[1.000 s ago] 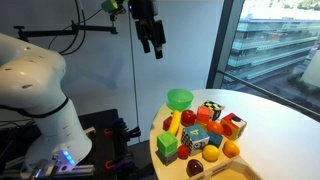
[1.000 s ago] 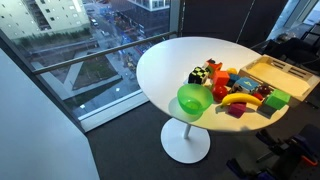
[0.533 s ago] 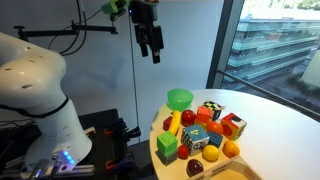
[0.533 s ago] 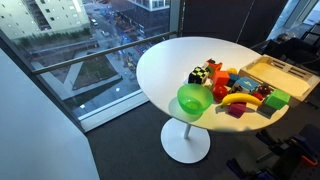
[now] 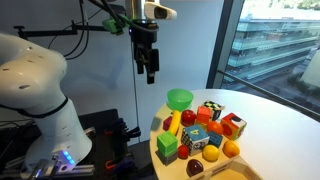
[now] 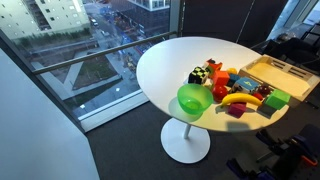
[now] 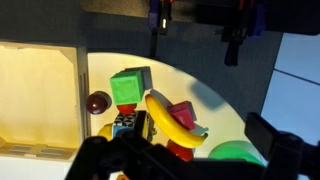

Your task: Shift the green block to the wooden tray

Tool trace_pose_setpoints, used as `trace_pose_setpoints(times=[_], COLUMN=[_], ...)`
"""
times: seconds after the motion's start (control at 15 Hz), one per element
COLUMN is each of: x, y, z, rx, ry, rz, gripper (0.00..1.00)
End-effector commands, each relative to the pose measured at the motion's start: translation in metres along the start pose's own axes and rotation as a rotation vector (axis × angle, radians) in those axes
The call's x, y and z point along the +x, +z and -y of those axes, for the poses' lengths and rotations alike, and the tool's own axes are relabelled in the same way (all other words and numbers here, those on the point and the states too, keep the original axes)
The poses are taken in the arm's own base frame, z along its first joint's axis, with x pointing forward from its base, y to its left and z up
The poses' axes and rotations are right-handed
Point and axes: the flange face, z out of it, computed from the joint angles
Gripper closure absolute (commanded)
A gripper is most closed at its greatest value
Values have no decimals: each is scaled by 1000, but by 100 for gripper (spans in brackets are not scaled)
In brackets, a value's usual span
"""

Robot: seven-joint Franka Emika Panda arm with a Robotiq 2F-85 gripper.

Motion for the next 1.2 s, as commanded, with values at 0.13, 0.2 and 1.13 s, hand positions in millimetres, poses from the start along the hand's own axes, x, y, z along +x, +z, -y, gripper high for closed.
trace_pose_setpoints(times=[0.13, 0.2, 1.13], x=[-2, -1, 16], y=[30, 35, 87], z=[-27, -32, -58], rx=[-29, -30, 27], ry=[-17, -24, -118], rz=[23, 14, 22], gripper=[0, 0, 0])
